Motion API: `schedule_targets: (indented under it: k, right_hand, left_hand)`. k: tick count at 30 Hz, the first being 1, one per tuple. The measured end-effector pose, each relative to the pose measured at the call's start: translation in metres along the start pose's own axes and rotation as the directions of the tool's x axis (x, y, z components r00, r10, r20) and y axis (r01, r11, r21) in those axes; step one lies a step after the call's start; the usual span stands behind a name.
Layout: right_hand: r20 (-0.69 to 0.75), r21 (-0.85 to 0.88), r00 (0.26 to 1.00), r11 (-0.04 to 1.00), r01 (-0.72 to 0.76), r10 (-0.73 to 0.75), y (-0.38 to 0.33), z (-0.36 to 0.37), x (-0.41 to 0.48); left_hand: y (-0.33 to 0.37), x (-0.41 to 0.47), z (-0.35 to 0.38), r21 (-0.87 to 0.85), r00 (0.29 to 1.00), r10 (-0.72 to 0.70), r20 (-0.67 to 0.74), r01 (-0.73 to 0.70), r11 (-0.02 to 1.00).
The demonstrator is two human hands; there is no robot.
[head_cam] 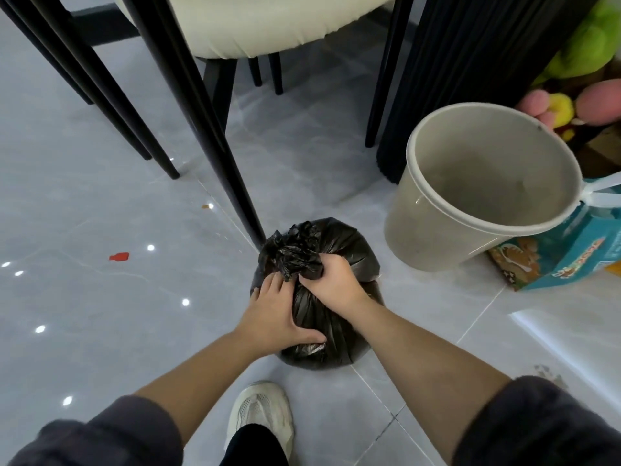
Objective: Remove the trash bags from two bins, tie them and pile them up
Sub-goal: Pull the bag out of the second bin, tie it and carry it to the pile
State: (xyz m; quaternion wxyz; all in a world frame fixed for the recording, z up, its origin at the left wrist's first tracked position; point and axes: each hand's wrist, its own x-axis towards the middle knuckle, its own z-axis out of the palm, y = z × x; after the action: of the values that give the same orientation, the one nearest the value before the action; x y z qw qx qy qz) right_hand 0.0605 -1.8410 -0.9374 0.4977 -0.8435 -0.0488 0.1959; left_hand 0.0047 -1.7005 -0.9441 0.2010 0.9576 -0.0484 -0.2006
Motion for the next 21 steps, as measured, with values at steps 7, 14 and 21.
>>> schedule_targets:
  k: [7, 14, 21]
  right_hand:
    - [-0.083, 0.089, 0.993, 0.993, -0.077, 0.084, 0.035, 0.004, 0.003]
    - [-0.140, 0.089, 0.982, 0.989, -0.119, 0.130, 0.045, 0.009, 0.013]
    - [-0.164, 0.125, 0.976, 0.984, -0.126, 0.146, 0.056, 0.018, 0.015]
  left_hand:
    - [0.002, 0.021, 0.028, 0.055, 0.999, -0.017, -0.033, 0.019, 0.998]
    - [-0.005, 0.036, 0.042, 0.030, 0.997, -0.016, -0.080, 0.019, 0.999]
    - [-0.010, 0.039, 0.048, 0.007, 0.998, -0.001, -0.064, 0.002, 1.000]
